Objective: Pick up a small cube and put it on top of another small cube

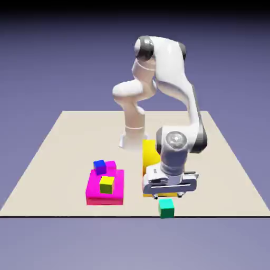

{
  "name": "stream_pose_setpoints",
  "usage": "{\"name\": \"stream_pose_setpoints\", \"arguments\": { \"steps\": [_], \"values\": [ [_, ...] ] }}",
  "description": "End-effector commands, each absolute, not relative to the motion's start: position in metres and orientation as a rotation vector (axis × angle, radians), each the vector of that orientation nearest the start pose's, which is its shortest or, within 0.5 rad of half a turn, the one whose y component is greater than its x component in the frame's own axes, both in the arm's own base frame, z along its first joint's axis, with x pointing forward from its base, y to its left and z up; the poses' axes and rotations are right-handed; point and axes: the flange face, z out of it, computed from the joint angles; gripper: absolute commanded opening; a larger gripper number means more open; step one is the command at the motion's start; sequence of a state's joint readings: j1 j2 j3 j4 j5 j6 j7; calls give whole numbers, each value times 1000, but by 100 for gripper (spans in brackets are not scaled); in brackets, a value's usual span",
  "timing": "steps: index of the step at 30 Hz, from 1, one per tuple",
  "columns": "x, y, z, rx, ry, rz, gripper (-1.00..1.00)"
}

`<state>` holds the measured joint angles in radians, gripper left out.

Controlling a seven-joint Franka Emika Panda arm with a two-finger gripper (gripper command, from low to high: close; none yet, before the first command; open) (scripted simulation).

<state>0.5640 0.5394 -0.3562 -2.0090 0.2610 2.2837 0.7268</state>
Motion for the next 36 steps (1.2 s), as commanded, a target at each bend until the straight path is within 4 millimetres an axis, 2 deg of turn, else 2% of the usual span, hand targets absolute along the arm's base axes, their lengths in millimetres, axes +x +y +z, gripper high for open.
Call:
{"name": "stream_pose_setpoints", "arguments": {
  "steps": [1,7,13,14,15,22,29,31,36],
  "values": [
    [564,124,175,-3048,1090,310,0],
    [559,122,143,-3056,1092,317,0],
    [556,127,126,-3030,1076,299,0],
    [556,127,126,-3030,1076,299,-100],
    [556,127,126,-3030,1076,299,-100],
    [560,122,149,-3058,1093,317,-100],
    [566,127,191,-3034,1081,302,-100],
    [563,110,210,-3070,1098,286,-100],
    [529,21,257,-3138,1246,298,-100]
  ]
}}
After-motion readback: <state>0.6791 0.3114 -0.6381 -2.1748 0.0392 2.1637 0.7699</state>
